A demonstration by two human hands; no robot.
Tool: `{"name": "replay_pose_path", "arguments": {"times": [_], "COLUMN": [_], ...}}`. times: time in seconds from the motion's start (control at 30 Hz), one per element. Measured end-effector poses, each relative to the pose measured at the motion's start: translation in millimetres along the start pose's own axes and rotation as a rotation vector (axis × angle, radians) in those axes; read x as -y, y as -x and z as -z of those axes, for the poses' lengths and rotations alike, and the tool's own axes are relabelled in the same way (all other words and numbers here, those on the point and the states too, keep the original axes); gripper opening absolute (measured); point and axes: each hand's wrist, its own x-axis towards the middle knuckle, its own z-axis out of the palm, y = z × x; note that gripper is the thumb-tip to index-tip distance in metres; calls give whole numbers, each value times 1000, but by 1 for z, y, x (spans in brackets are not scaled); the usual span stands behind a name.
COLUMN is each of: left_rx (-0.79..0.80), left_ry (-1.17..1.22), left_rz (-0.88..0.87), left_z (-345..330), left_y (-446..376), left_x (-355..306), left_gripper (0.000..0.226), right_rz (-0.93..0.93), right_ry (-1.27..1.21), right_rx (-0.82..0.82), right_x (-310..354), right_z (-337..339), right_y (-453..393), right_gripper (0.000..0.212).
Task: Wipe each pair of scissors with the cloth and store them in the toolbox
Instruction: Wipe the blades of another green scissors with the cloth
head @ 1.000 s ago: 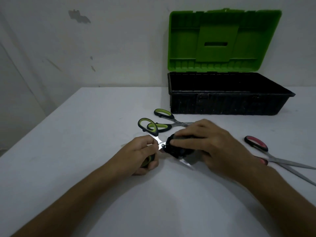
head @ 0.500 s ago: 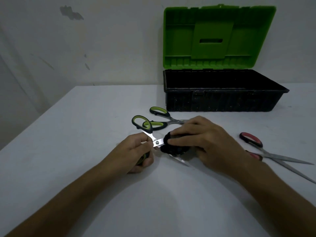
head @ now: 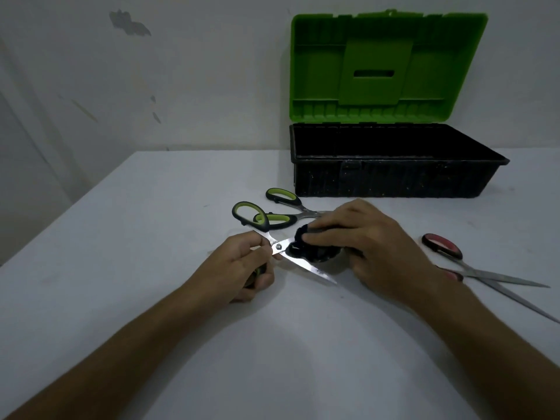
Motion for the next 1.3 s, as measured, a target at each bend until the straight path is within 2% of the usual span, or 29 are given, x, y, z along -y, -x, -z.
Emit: {"name": "replay_pose_path", "arguments": {"times": [0.13,0.2,0.3,0.4,0.53,0.73,0.9,1.07,1.2,1.3], "left_rx": [9,14,20,9,1,42,47,99,73,50], "left_ry": [94,56,-43,-37,-13,4,-9,-20,-37,-28], "left_rz": [-13,-21,-62,-92,-56,-69,-67,-102,-90,-45], "left_z": [4,2,-4,-7,-6,-5,-5,-5,-4,-2], "left_y": [0,1,2,3,5,8,6,7,5,2], "left_x": [-2,-2,-1,-1,-1,-4,-4,-4,-4,-4], "left_gripper": [35,39,12,16,34,31,28,23,23,21], "right_rz": [-158,-219,-116,72,171,-71,-42,95,-65,-92], "right_ry": [72,121,116,22,43,87,146,86,123,128], "right_rx": [-111,-169,-219,-121,17,2,-127,-12,-44,-94], "right_x": [-27,-32,-16,11,30,2,0,24,2,-3], "right_z": [9,14,16,8,-9,-4,6,-7,-3,5], "right_y": [8,13,8,-2,-8,-2,3,-7,-2,5], "right_gripper": [53,55,49,47,41,67,56,49,60,53]}}
